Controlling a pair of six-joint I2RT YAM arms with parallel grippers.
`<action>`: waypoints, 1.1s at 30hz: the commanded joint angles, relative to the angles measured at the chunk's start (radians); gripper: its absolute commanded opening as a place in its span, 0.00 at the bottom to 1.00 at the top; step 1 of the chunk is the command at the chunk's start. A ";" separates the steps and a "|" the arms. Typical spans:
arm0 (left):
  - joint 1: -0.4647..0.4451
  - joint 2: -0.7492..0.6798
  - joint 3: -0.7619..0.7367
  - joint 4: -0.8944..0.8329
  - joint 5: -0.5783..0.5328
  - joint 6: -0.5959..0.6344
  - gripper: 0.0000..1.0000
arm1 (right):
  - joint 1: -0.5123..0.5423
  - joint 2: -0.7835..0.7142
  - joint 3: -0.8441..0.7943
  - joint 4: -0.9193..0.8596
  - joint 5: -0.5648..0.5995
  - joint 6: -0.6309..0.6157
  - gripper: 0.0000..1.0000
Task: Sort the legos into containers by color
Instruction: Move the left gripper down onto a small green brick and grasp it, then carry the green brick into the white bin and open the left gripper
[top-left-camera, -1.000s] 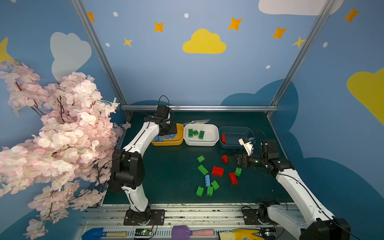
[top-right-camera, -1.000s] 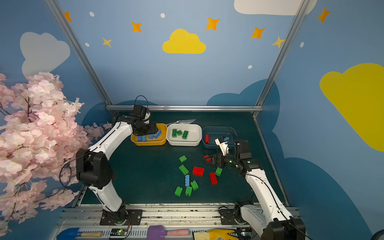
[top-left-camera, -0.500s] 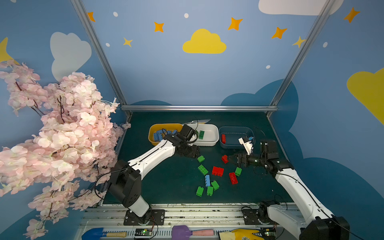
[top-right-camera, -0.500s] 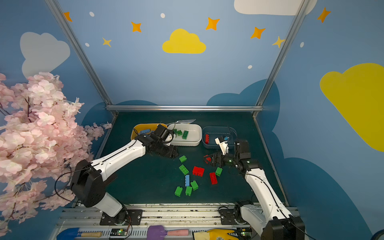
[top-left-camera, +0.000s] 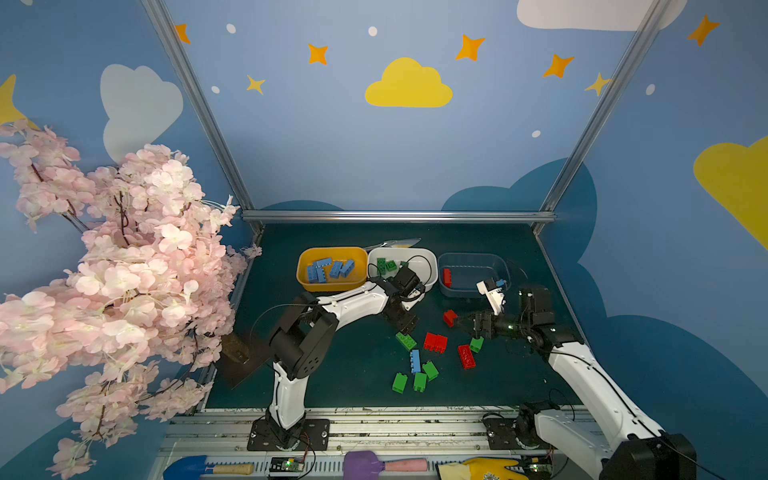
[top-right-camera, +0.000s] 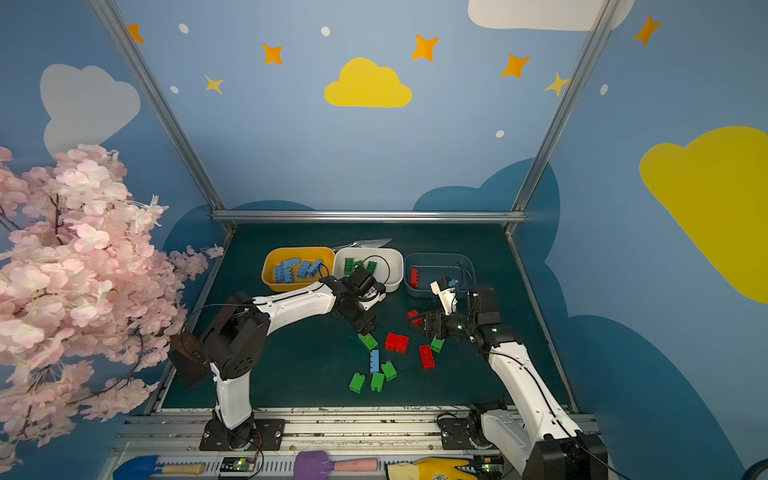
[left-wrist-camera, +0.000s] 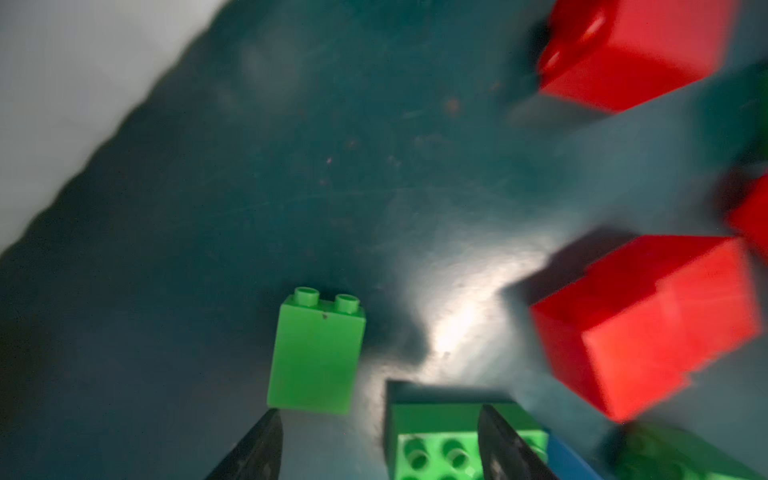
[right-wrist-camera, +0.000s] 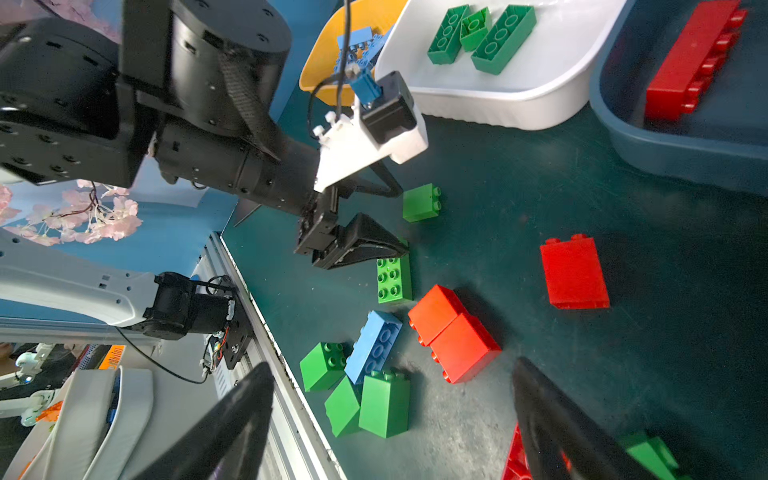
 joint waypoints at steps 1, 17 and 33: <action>-0.001 0.030 0.047 -0.013 -0.086 0.076 0.73 | -0.007 -0.017 -0.006 0.009 0.000 0.001 0.88; -0.003 0.078 0.059 -0.033 -0.081 0.097 0.30 | -0.025 -0.033 -0.006 -0.019 0.002 -0.012 0.88; 0.048 0.009 0.374 -0.245 -0.019 0.021 0.30 | -0.030 -0.031 0.005 -0.012 -0.002 -0.010 0.88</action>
